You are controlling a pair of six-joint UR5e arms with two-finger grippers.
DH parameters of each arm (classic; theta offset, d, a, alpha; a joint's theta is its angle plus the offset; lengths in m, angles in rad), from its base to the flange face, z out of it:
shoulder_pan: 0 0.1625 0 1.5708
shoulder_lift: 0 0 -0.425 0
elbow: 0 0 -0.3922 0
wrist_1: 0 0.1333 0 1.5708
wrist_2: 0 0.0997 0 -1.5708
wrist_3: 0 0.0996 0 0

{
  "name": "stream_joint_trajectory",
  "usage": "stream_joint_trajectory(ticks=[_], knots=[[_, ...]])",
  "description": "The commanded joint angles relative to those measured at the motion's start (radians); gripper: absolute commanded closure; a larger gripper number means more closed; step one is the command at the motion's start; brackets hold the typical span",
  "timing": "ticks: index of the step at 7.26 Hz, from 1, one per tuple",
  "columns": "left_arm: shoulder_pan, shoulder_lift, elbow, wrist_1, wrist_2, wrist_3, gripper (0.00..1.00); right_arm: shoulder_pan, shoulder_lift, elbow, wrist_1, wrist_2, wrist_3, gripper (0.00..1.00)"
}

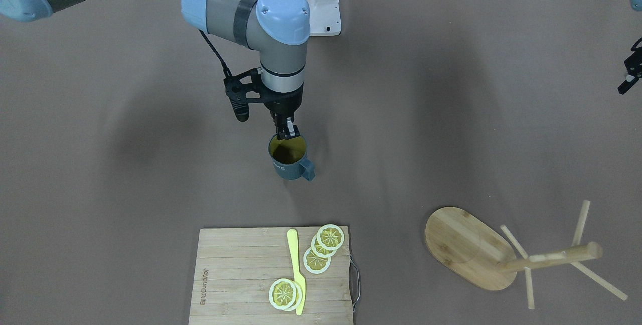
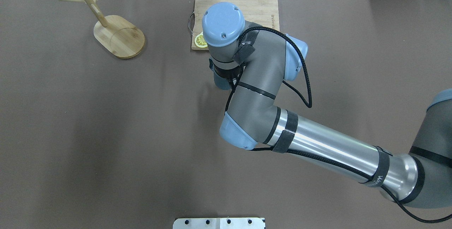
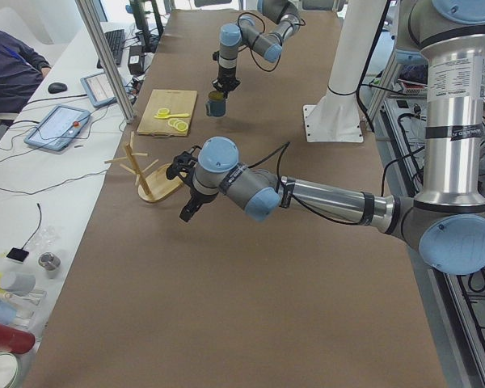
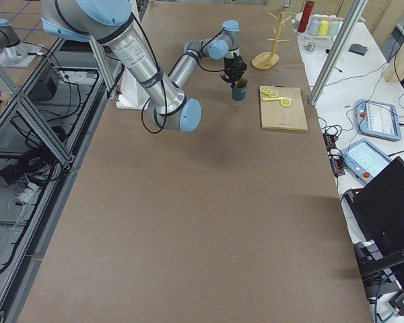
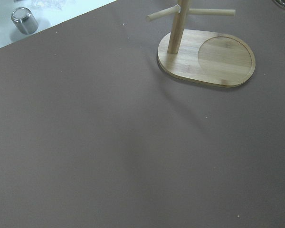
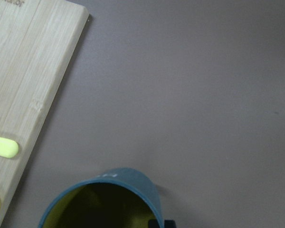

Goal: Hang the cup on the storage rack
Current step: 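Carry the blue mug with the right gripper and set it down before the cutting board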

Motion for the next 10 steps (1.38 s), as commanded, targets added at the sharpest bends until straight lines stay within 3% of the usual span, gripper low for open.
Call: stream_joint_trajectory(ticks=[1, 3, 5, 6, 7, 9, 10], knots=[[0.0, 0.001, 0.002, 0.0, 0.001, -0.001, 0.0, -0.058, 0.045, -0.036, -0.003, -0.033, 0.044, 1.0], [0.0, 0.01, 0.001, 0.0, 0.001, -0.001, 0.0, -0.072, 0.109, -0.131, -0.003, -0.033, 0.046, 1.0], [0.0, 0.024, -0.001, -0.011, 0.0, -0.001, 0.0, -0.08, 0.11, -0.132, -0.003, -0.032, 0.032, 0.96], [0.0, 0.024, -0.001, -0.011, 0.0, -0.001, 0.0, -0.08, 0.105, -0.133, -0.003, -0.032, 0.029, 0.77], [0.0, 0.024, -0.001, -0.011, 0.001, -0.001, 0.0, -0.08, 0.107, -0.133, -0.003, -0.033, 0.029, 0.69], [0.0, 0.025, 0.001, -0.022, 0.0, -0.001, 0.0, -0.076, 0.108, -0.123, -0.005, -0.032, -0.038, 0.0], [0.0, 0.025, 0.002, -0.022, 0.0, -0.001, 0.0, -0.051, 0.11, -0.113, -0.007, -0.03, -0.057, 0.0]])
